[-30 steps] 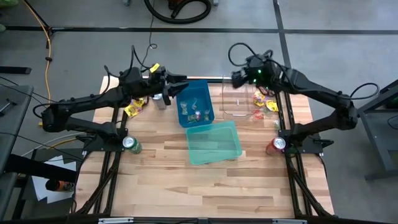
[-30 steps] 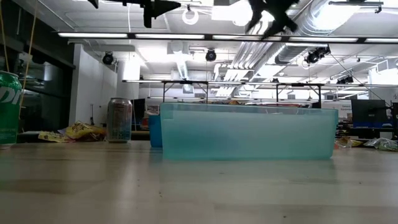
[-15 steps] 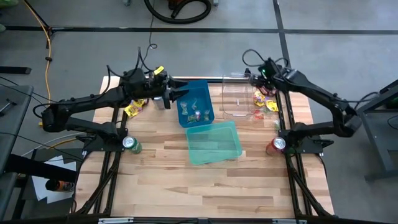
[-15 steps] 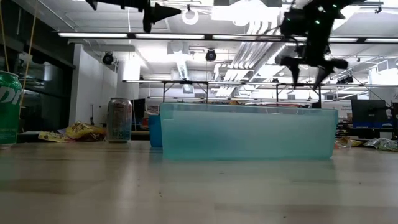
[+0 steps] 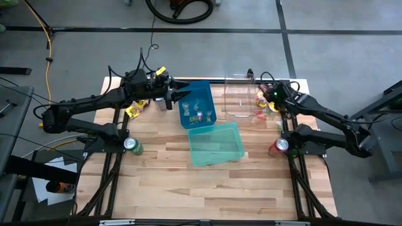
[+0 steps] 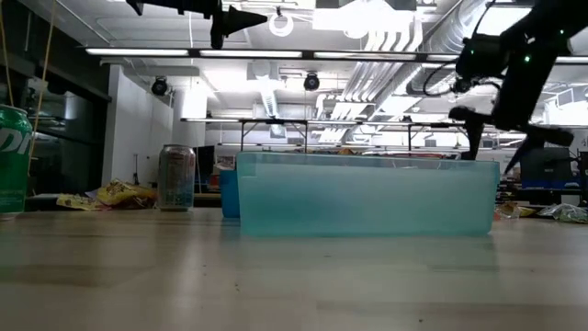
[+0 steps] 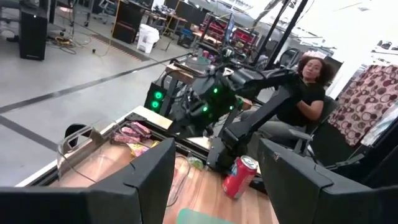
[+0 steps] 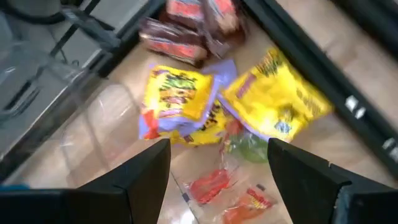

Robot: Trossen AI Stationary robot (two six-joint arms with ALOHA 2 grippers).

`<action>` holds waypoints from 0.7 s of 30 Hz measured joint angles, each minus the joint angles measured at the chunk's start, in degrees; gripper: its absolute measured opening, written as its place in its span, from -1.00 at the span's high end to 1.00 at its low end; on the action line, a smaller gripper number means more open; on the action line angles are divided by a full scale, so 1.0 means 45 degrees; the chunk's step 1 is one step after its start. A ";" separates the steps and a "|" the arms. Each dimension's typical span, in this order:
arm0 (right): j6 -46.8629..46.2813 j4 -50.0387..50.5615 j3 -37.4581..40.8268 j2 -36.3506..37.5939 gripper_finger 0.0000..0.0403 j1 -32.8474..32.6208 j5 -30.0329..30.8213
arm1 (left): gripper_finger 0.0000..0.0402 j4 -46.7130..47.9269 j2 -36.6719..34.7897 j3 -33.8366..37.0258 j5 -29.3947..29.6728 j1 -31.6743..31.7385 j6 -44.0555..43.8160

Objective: Sort candy
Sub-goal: Put the green candy into the blue bin

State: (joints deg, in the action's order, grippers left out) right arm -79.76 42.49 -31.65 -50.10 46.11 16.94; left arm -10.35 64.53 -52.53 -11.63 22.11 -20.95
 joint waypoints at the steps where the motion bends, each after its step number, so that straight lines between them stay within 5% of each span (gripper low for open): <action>1: -0.0378 -0.0310 0.0270 -0.0011 -0.31 0.0000 -0.0189 | -0.07 0.0000 0.0000 0.0000 0.0007 0.0000 -0.0005; 21: -0.3983 -0.1430 0.1848 -0.1332 -0.31 0.0000 -0.1125 | -0.07 0.0052 0.0000 0.0005 0.0036 0.0000 -0.0337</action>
State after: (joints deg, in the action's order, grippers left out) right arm -97.69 36.05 -23.33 -56.09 46.11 11.88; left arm -10.12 64.53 -52.51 -11.46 22.11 -22.47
